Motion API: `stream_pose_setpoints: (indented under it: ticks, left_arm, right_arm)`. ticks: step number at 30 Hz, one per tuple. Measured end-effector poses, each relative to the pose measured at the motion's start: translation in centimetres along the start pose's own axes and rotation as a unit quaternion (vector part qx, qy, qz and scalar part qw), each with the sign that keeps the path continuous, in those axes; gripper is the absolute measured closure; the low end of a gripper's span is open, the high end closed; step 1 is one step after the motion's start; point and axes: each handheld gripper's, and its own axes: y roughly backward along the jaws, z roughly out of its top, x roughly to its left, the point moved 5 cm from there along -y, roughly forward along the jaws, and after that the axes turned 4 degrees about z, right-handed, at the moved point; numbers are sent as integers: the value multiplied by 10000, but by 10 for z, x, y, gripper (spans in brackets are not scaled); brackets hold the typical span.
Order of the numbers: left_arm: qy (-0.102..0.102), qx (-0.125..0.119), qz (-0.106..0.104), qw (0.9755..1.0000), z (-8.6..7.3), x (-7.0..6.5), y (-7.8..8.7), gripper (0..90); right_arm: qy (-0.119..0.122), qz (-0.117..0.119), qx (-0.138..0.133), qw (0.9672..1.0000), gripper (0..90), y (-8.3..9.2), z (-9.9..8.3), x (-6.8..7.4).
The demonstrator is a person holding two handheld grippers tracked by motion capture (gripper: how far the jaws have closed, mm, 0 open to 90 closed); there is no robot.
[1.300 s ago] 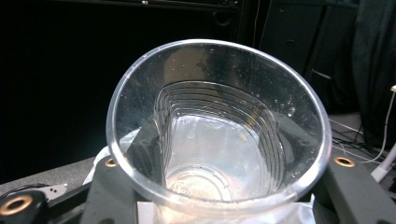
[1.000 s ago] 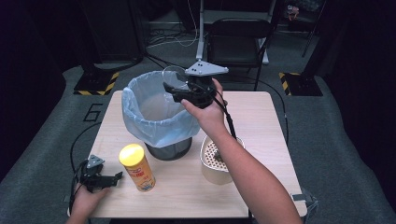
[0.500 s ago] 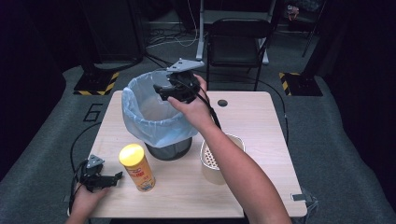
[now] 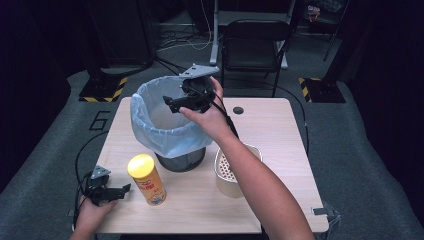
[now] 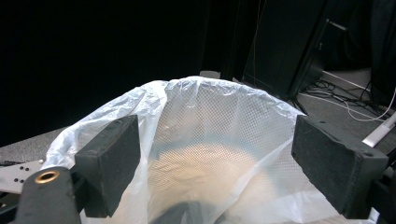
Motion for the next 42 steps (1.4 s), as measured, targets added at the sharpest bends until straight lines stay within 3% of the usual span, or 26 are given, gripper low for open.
stream_pose_setpoints:
  ticks: [2,6,9,10,12,13,16,23,26,30,32,36,40,42]
  left_arm:
    - [-28,-84,7,10000,2,3,2,2]
    - [101,-156,-63,9998,3,4,6,2]
    - [265,-243,-232,9991,7,2,15,2]
    - [232,-298,-243,9990,8,2,16,2]
    - [278,-337,-274,9987,9,1,19,2]
    - [330,-374,-370,9981,11,-3,24,2]
    - [314,-441,-454,9975,15,-7,31,2]
    - [187,-672,-580,9959,28,-15,45,2]
    - [154,-680,-689,9952,30,-18,51,1]
    - [121,-711,-726,9947,34,-20,55,2]
    - [34,-564,-870,9946,35,-21,57,9]
    - [-72,-531,-812,9953,38,-22,59,13]
    - [-24,-664,-995,9928,42,-27,68,13]
    - [-123,-661,-1058,9921,42,-31,73,13]
  right_arm:
    - [23,31,-82,10000,152,6,0,1]
    - [75,66,-143,9998,149,18,-3,4]
    - [125,102,-125,9998,144,43,-14,7]
    - [129,95,-164,9997,145,51,-17,7]
    - [129,78,-177,9997,148,56,-20,6]
    - [122,49,-206,9997,160,73,-32,3]
    - [232,-127,-253,9993,283,94,-52,-3]
    - [4,-415,-151,9990,282,126,-100,-19]
    - [-77,-543,-283,9981,297,139,-119,-24]
    - [-384,-667,-491,9958,295,153,-144,-28]
    - [-479,-774,-512,9945,295,158,-154,-31]
    - [-501,-961,-495,9929,295,168,-171,-38]
    - [-629,-1053,-593,9907,296,178,-183,-45]
    - [-623,-1164,-550,9897,296,180,-188,-48]
